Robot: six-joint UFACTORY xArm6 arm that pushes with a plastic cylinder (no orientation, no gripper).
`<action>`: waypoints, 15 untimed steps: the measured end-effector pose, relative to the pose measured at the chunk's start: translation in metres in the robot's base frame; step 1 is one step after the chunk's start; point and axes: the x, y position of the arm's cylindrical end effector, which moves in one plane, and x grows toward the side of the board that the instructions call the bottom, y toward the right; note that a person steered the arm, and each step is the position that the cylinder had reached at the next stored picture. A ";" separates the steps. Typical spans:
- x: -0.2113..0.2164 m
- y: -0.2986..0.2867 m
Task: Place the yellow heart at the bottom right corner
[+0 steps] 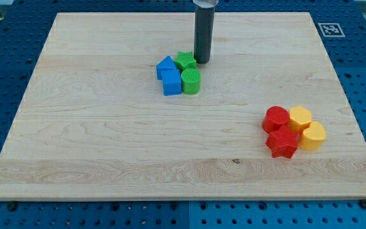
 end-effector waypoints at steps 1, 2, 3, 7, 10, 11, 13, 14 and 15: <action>0.000 0.002; 0.000 0.007; -0.001 0.011; -0.001 0.019; 0.011 0.039; 0.016 0.055; 0.019 0.061; 0.020 0.062; 0.029 0.074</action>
